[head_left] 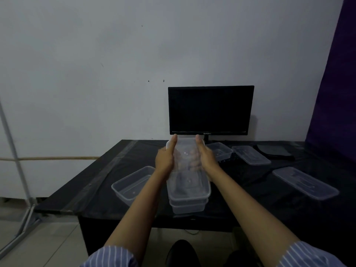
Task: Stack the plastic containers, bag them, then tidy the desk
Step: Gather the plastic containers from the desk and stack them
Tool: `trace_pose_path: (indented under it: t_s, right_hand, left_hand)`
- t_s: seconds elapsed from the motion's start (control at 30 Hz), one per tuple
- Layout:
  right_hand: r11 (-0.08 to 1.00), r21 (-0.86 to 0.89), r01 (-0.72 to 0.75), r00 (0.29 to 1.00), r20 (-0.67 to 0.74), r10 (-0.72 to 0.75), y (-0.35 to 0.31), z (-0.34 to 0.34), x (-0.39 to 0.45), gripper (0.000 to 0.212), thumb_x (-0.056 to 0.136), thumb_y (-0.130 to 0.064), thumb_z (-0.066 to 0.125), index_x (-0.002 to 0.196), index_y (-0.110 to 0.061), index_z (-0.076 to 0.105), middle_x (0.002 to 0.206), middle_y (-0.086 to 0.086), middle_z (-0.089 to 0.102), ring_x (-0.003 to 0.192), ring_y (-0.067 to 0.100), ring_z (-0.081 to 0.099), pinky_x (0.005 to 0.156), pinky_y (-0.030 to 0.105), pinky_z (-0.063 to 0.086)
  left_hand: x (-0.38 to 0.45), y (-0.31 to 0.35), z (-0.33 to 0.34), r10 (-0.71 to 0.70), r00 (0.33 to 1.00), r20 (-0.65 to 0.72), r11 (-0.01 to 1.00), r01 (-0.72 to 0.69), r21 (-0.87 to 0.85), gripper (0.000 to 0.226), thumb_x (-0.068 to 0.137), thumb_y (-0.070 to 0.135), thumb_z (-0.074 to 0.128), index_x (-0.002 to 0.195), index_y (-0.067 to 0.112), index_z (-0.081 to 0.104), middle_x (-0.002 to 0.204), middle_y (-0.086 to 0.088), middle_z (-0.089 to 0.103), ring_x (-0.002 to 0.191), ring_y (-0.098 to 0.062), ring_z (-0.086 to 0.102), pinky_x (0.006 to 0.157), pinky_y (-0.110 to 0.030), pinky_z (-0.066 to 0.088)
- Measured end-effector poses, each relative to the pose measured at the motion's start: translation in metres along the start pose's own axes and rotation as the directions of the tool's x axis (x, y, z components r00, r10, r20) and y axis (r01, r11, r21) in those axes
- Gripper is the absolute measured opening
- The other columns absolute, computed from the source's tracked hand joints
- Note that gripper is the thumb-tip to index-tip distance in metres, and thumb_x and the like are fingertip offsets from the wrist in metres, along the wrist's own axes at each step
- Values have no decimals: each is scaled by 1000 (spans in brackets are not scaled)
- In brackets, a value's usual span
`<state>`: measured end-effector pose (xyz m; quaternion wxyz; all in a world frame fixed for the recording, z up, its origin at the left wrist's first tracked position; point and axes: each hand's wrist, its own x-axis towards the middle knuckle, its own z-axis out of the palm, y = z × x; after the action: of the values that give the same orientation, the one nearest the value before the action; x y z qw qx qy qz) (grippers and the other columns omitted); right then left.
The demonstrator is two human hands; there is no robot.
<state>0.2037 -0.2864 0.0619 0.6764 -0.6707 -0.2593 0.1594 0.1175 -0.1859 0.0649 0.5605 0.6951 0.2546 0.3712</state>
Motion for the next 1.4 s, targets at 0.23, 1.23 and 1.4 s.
trace_pose_path:
  t_s: [0.23, 1.23, 1.4]
  right_hand:
    - [998, -46, 34, 999, 21, -33, 2, -4, 1, 54, 85, -75, 40, 86, -26, 64, 79, 5, 68, 73, 25, 67, 79, 51, 57]
    - [981, -103, -166, 986, 11, 168, -1, 23, 4, 66, 94, -65, 34, 118, -10, 61, 113, 14, 67, 99, 32, 67, 89, 47, 56]
    - [993, -114, 16, 997, -77, -25, 13, 47, -18, 47, 94, -67, 24, 84, -31, 52, 86, 5, 62, 77, 28, 68, 67, 50, 61]
  left_hand:
    - [-1, 2, -4, -82, 991, 109, 995, 87, -51, 55, 89, 63, 44, 96, 16, 71, 97, -10, 70, 91, -23, 66, 87, -39, 52]
    - [4, -25, -24, -60, 993, -102, 982, 77, 173, 79, 93, 66, 10, 66, 10, 58, 68, -10, 60, 68, -22, 61, 76, -38, 54]
    - [12, -23, -32, 30, 991, -127, 969, 3, 247, 77, 96, 63, 10, 53, 12, 50, 62, -11, 59, 65, -26, 61, 75, -39, 55]
